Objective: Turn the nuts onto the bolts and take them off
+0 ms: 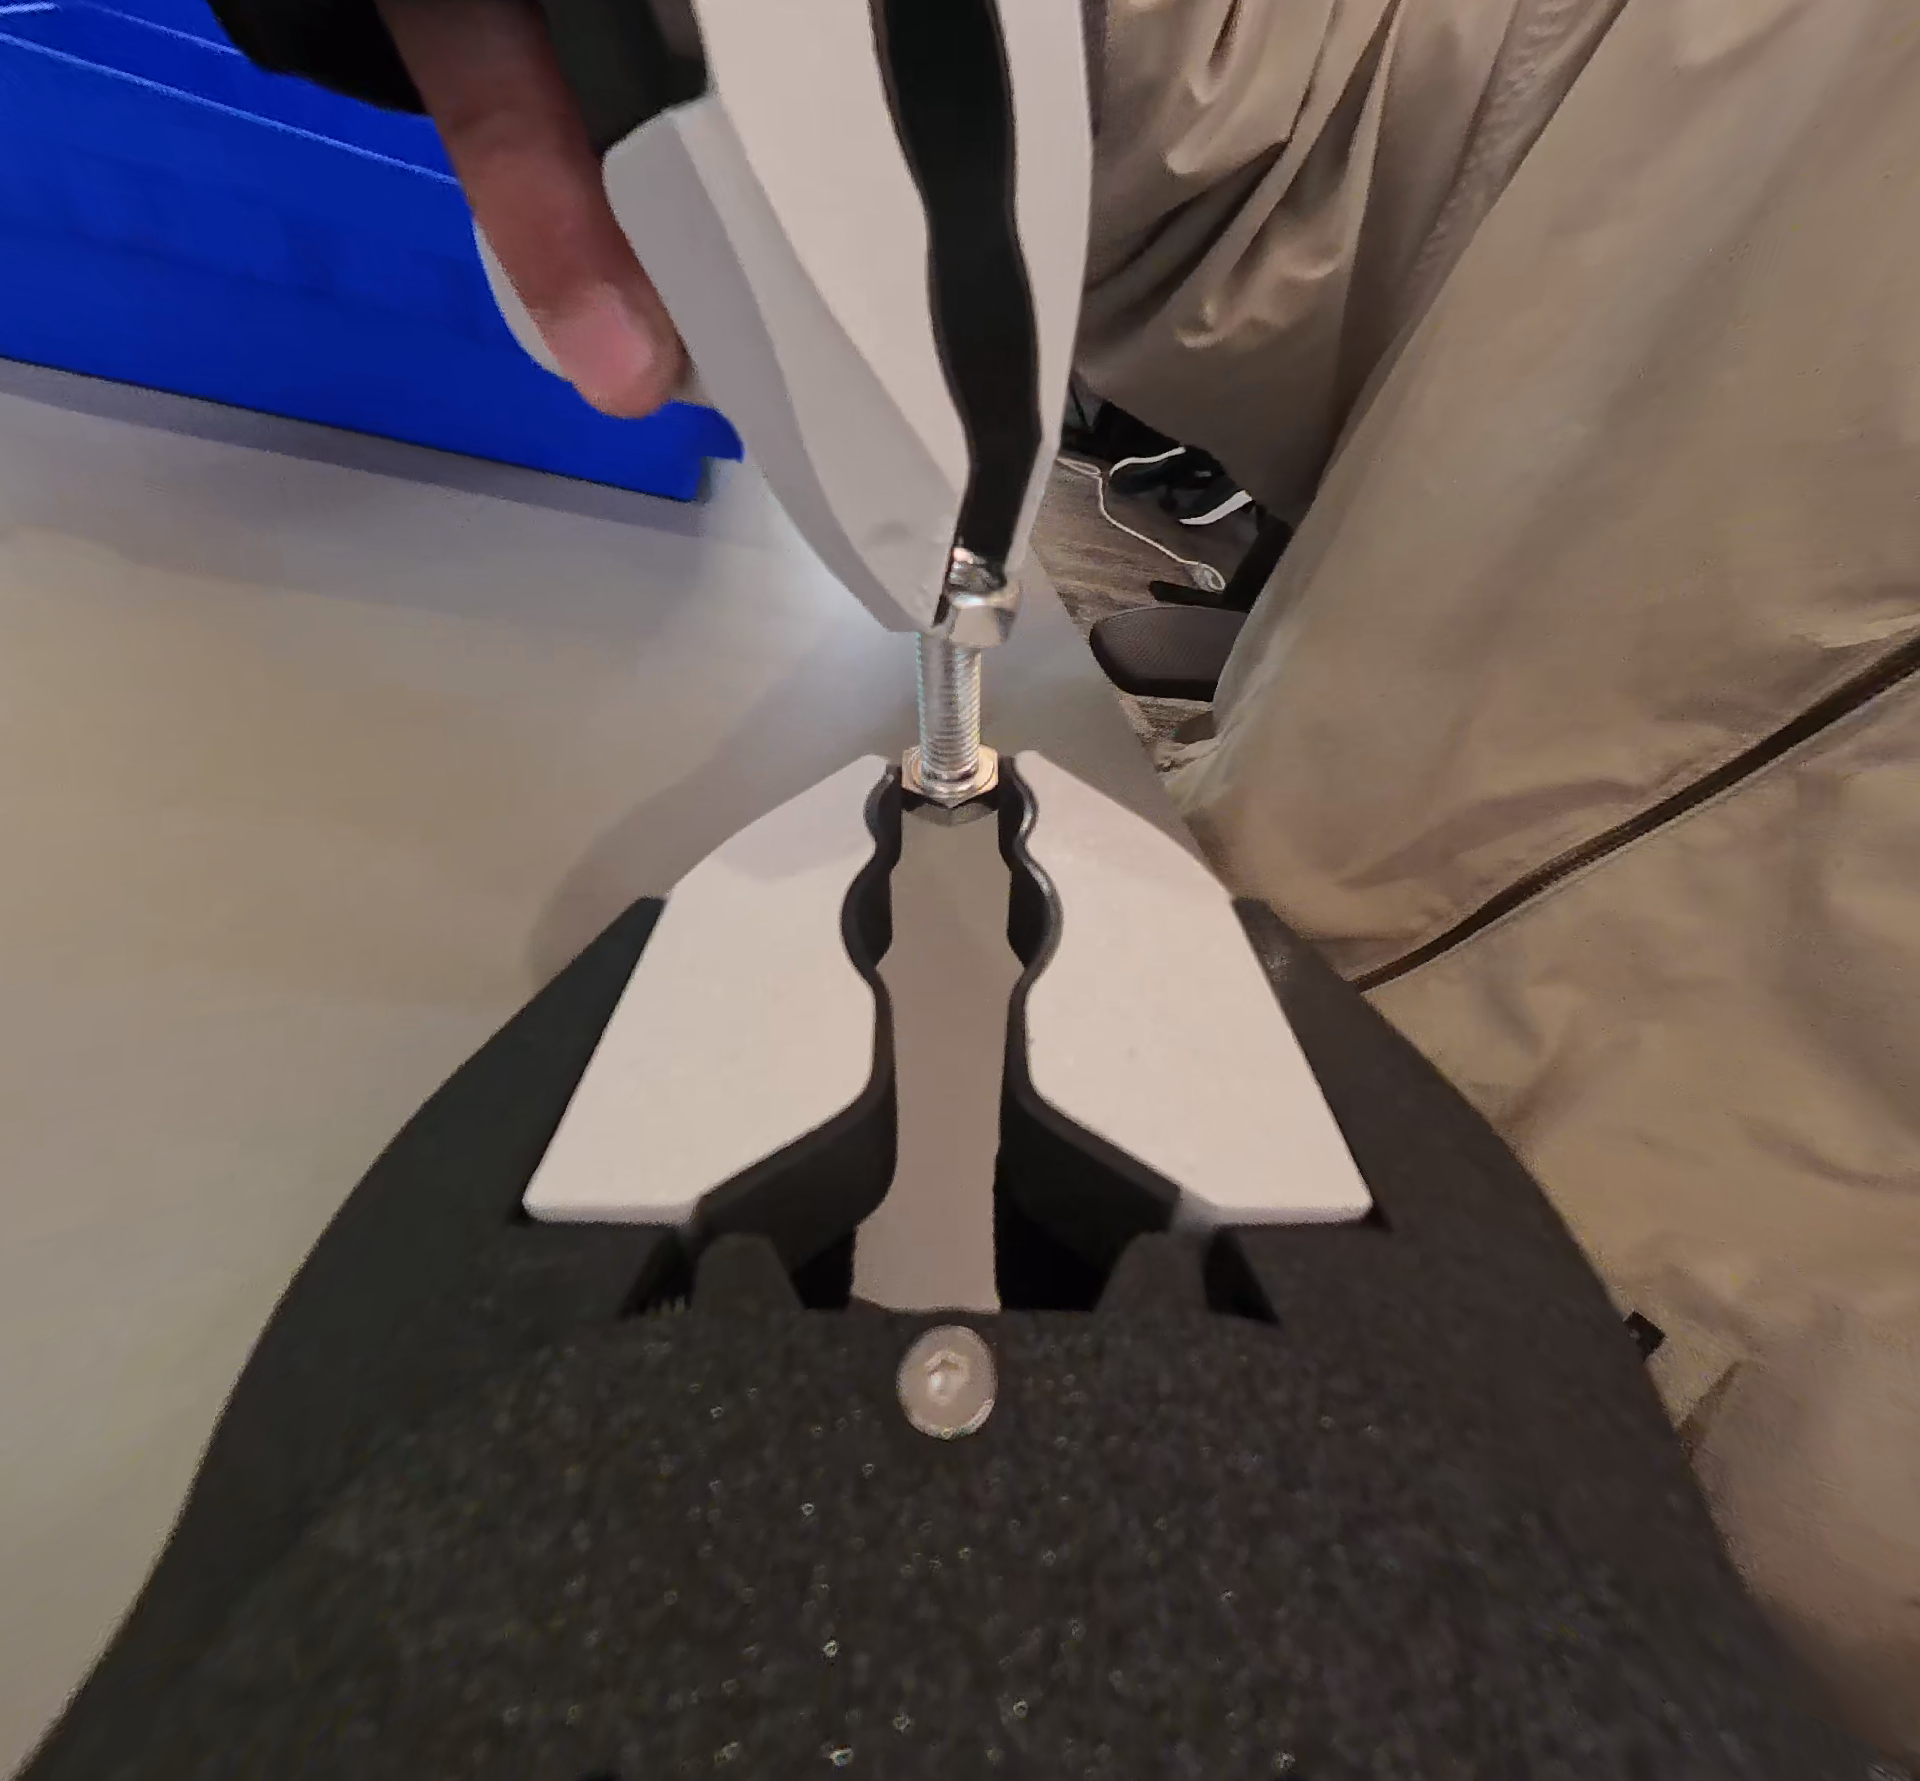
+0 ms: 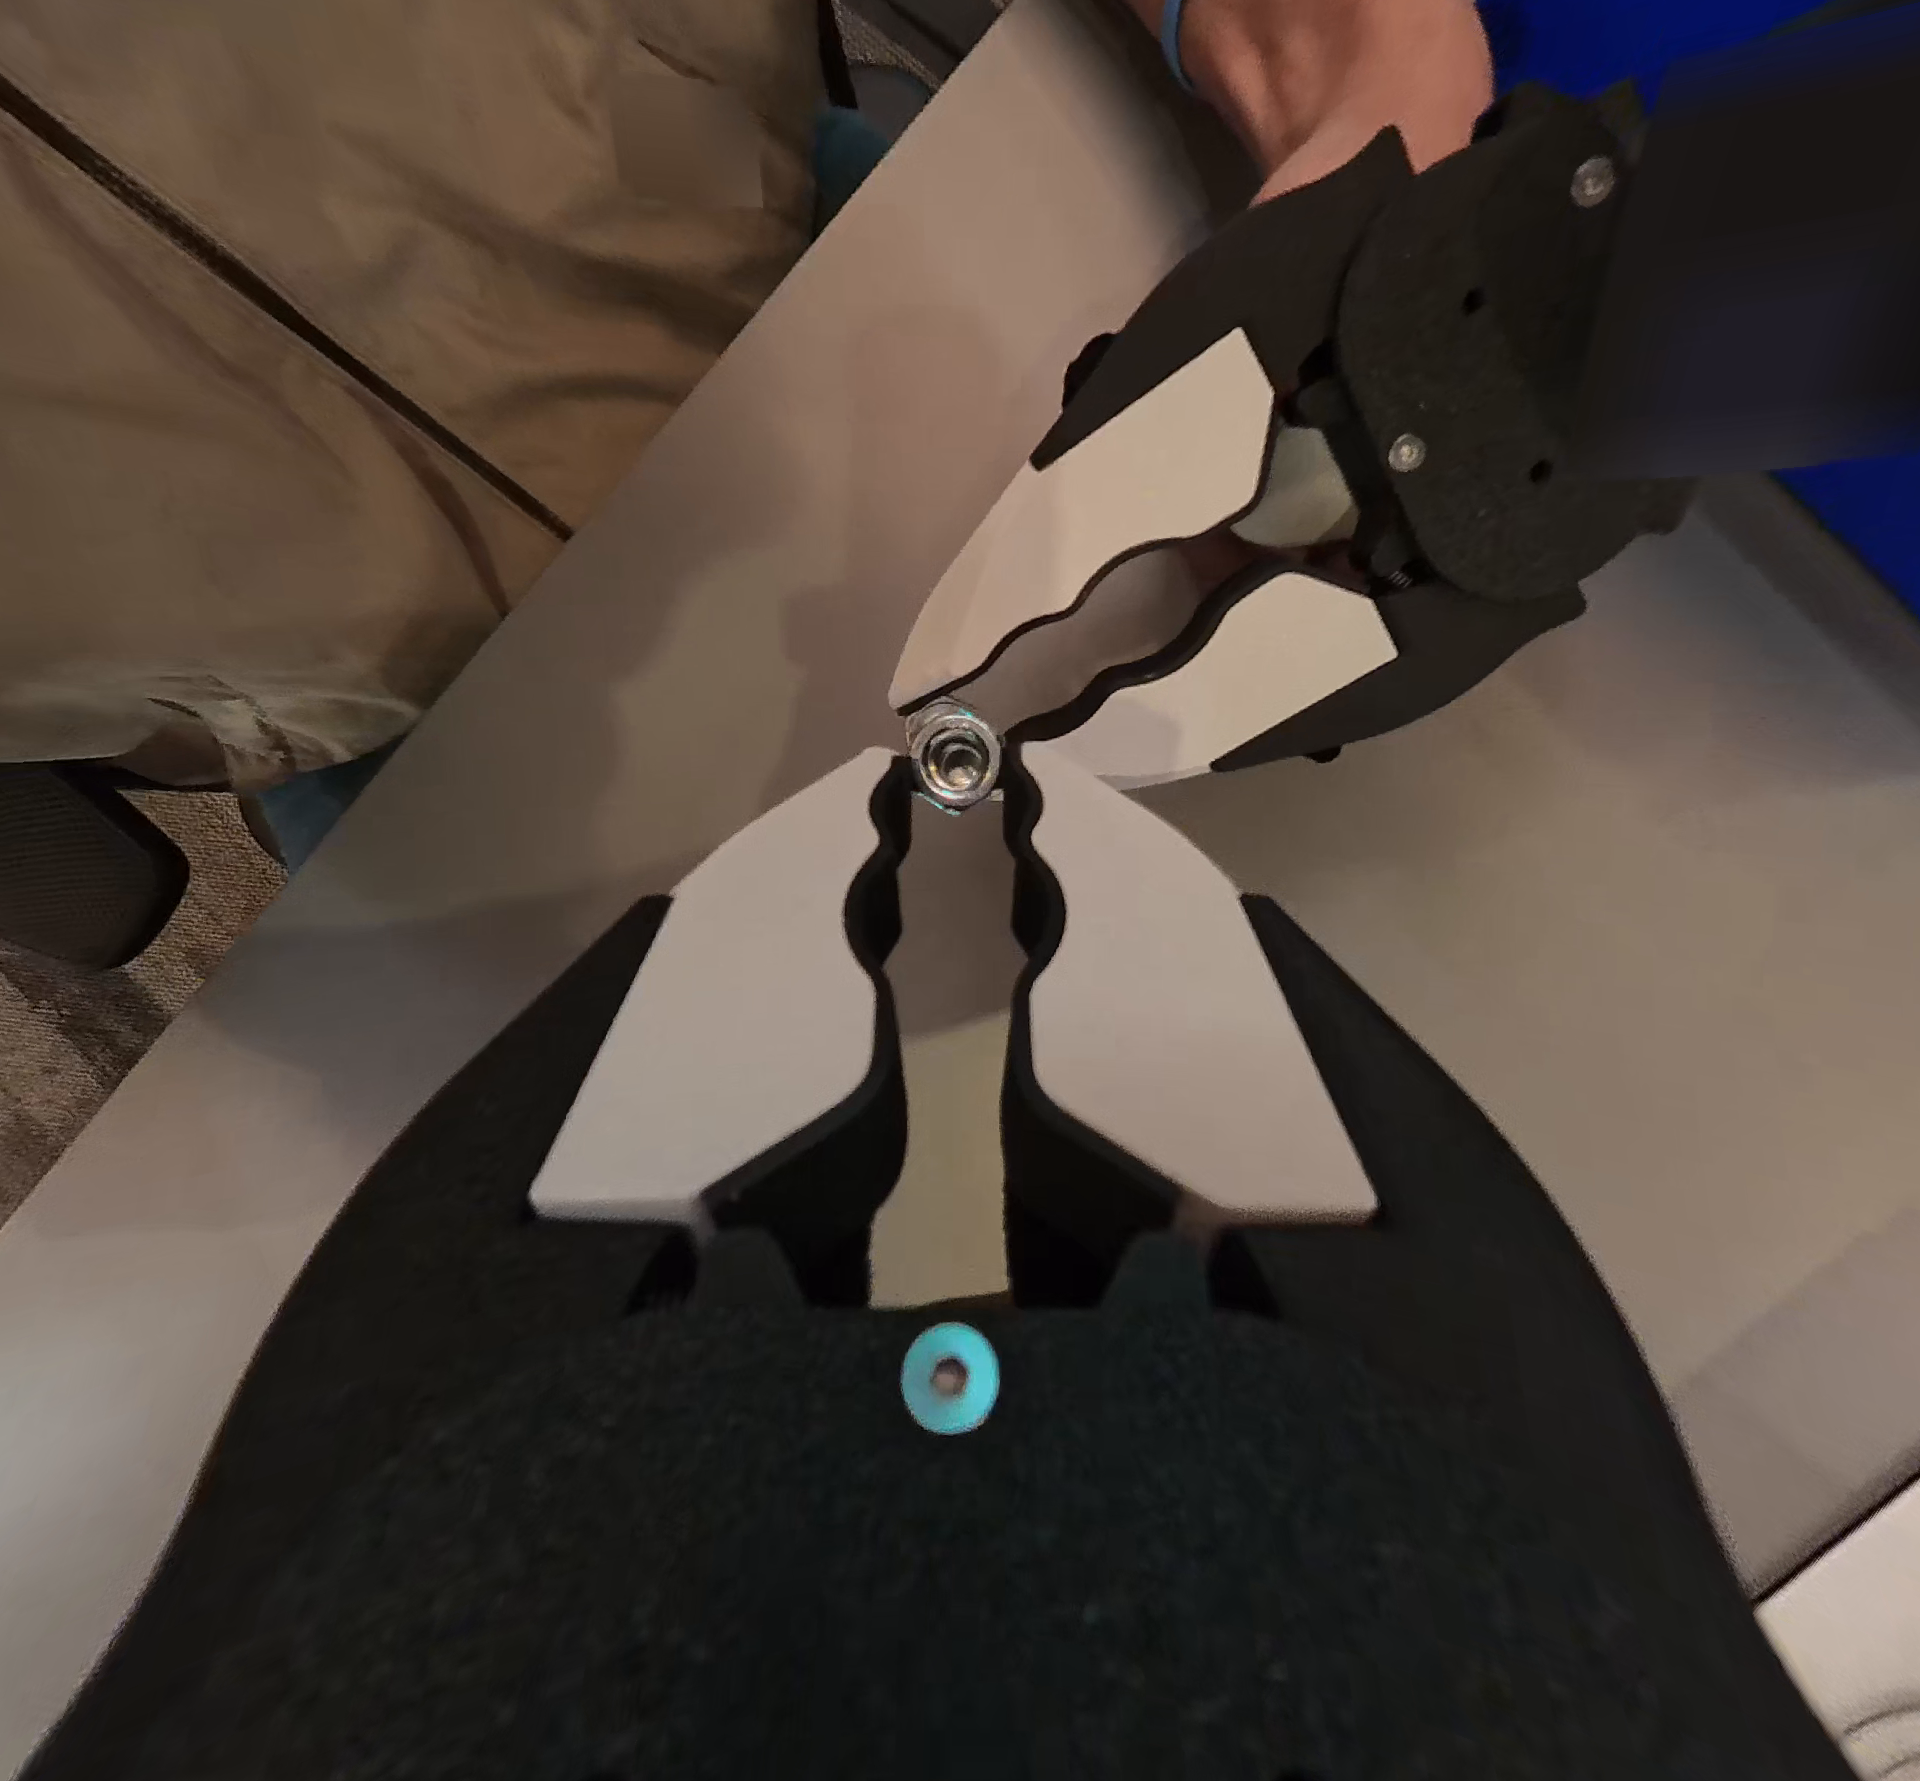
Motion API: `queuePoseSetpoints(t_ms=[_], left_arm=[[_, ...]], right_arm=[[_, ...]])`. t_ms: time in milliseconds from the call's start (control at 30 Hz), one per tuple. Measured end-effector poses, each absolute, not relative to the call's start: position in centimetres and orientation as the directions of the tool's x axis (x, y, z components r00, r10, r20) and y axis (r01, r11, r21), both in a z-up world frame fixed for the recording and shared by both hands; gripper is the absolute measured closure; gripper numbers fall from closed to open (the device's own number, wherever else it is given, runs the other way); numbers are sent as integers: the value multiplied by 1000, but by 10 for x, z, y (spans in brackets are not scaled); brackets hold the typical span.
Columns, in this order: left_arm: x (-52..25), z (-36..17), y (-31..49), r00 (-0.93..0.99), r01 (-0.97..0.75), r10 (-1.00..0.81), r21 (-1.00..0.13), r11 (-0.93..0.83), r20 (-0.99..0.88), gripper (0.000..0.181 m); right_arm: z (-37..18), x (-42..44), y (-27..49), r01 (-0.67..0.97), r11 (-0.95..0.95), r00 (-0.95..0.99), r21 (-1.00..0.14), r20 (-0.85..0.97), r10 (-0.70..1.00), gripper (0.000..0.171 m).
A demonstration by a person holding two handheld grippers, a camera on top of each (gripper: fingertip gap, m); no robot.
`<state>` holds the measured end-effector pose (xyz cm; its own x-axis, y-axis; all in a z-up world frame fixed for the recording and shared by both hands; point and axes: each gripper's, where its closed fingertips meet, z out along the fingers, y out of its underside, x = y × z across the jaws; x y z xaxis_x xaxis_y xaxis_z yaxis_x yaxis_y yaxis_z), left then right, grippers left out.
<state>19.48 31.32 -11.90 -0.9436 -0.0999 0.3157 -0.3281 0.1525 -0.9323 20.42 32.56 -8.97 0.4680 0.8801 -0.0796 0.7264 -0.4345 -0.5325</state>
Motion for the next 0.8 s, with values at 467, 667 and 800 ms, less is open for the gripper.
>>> queuePoseSetpoints(t_ms=[467,667,800], left_arm=[[228,-123,329,-916,-304,-310,-945,125,254,165],[251,-125,340,-864,-270,-468,-955,126,183,165],[262,-129,346,-819,-242,-561,-959,150,119,165]], right_arm=[[-92,233,343,616,-583,644,-530,-87,760,154],[-94,251,353,542,-664,743,-515,-75,665,154],[-97,260,358,505,-709,796,-492,-52,603,154]])
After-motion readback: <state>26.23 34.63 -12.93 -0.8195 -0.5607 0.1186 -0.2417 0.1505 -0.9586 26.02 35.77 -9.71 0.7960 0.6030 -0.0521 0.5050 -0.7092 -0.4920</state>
